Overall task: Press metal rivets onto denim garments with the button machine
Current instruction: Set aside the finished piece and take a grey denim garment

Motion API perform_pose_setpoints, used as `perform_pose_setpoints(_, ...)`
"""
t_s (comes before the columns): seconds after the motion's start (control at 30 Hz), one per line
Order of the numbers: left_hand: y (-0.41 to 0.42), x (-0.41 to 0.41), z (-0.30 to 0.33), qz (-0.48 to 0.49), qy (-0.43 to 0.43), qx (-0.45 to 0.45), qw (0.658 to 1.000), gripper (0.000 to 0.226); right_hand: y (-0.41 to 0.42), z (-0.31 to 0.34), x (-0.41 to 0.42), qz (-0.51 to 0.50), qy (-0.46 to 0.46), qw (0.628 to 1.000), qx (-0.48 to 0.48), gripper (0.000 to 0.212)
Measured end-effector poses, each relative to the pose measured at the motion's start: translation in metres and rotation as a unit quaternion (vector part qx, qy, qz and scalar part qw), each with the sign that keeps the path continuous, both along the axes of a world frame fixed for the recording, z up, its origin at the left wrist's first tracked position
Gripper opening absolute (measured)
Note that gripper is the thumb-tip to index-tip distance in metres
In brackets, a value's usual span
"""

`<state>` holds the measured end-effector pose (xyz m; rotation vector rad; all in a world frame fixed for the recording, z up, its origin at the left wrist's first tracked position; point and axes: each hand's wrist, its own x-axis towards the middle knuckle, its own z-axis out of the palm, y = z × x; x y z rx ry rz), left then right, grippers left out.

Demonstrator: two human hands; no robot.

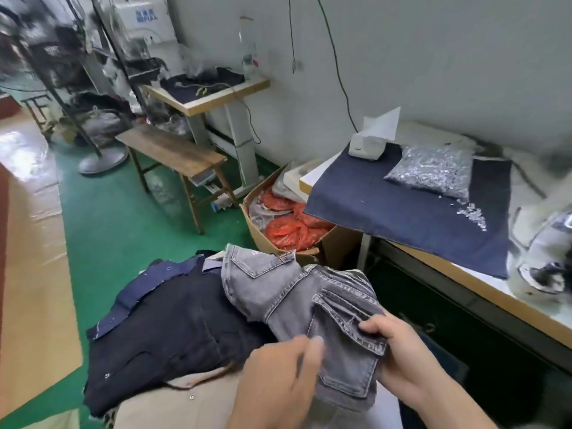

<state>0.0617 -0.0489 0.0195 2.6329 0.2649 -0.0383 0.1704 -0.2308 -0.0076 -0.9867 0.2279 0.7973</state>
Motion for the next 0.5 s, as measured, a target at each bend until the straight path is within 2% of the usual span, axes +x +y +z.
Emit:
perform_pose_setpoints(0.07, 0.004, 0.012, 0.001, 0.040, -0.093, -0.058, 0.993, 0.060, -0.026, 0.013, 0.006, 0.049, -0.089, 0.995, -0.024, 0.062)
perform_pose_setpoints(0.13, 0.011, 0.033, -0.005, 0.065, -0.233, -0.051, 0.969, 0.047, -0.051, 0.028, 0.012, 0.102, -0.154, 0.982, -0.048, 0.066)
perform_pose_setpoints(0.17, 0.015, 0.050, -0.011, 0.071, -0.267, -0.033, 0.961, 0.049, -0.062, 0.034, 0.014, 0.125, -0.179, 0.974, -0.056, 0.067)
perform_pose_setpoints(0.2, 0.020, 0.068, -0.015, 0.071, -0.251, -0.038, 0.965, 0.054, -0.072, 0.039, 0.015, 0.142, -0.204, 0.966, -0.067, 0.069)
perform_pose_setpoints(0.27, 0.019, 0.109, -0.018, 0.059, -0.112, -0.147, 0.981, 0.059, -0.086, 0.048, 0.015, 0.146, -0.246, 0.953, -0.098, 0.072)
perform_pose_setpoints(0.3, 0.010, 0.126, -0.022, 0.051, -0.014, -0.250, 0.967, 0.060, -0.092, 0.052, 0.015, 0.138, -0.259, 0.949, -0.112, 0.073)
perform_pose_setpoints(0.33, -0.003, 0.140, -0.028, 0.045, 0.080, -0.358, 0.929, 0.067, -0.098, 0.055, 0.015, 0.130, -0.267, 0.948, -0.114, 0.074)
perform_pose_setpoints(0.37, -0.019, 0.149, -0.037, 0.038, 0.156, -0.423, 0.892, 0.080, -0.105, 0.058, 0.015, 0.124, -0.272, 0.948, -0.107, 0.074)
perform_pose_setpoints(0.43, -0.053, 0.152, -0.059, -0.012, 0.269, -0.459, 0.847, 0.104, -0.121, 0.062, 0.013, 0.105, -0.268, 0.954, -0.080, 0.075)
perform_pose_setpoints(0.5, -0.081, 0.145, -0.075, -0.080, 0.339, -0.492, 0.798, 0.094, -0.142, 0.067, 0.010, 0.087, -0.266, 0.959, -0.048, 0.076)
